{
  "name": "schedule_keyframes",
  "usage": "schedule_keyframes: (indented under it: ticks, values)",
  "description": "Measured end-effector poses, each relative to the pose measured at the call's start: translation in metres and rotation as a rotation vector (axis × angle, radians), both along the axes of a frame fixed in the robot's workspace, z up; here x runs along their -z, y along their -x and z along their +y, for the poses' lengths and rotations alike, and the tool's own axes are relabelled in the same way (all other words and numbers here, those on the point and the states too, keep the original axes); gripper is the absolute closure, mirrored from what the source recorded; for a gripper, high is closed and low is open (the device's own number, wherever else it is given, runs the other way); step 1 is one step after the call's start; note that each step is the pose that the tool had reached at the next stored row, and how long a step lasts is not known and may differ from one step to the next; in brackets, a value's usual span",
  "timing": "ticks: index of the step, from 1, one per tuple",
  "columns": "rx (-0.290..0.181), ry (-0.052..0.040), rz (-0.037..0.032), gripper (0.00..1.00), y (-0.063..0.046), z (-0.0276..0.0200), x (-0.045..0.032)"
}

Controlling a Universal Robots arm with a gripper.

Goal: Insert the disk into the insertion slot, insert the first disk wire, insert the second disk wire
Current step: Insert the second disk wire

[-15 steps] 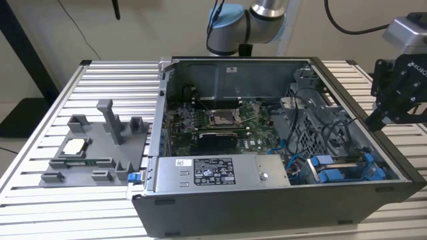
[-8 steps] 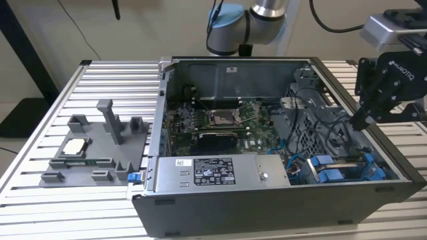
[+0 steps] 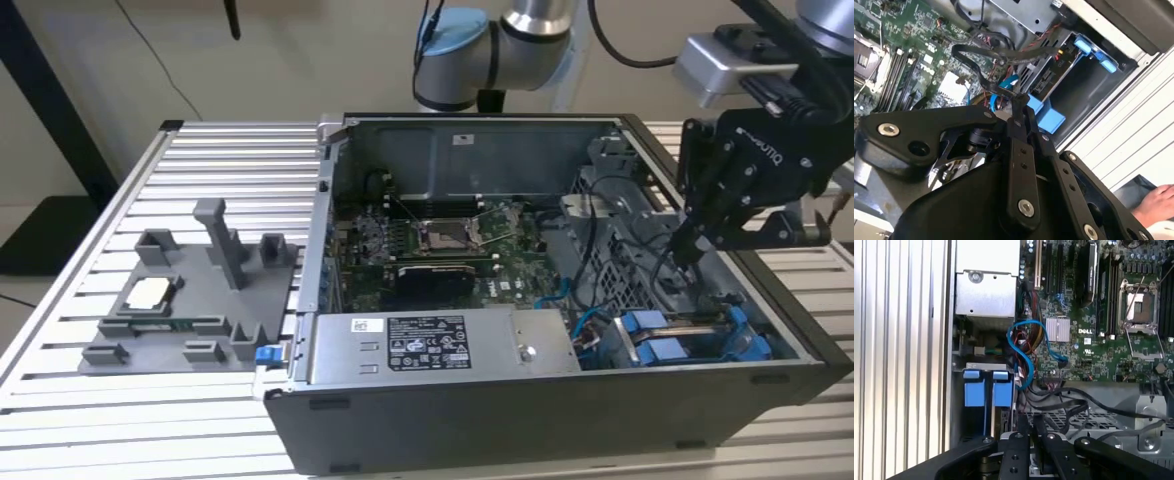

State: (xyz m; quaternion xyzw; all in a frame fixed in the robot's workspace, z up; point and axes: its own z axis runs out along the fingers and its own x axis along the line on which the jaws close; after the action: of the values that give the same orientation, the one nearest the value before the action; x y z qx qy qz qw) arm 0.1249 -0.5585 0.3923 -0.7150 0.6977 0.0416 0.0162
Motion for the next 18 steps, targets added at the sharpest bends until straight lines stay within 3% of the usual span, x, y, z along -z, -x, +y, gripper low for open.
schedule_keyframes:
  ticks: [10, 16, 18]
  values:
    - [0.000, 0.0000, -0.0025, 0.84, 0.0019, 0.0000, 0.0012]
    - [0.000, 0.0000, -0.0216, 0.84, 0.0021, 0.0000, 0.0032]
    - [0.000, 0.0001, -0.0252, 0.84, 0.0020, 0.0000, 0.0037]
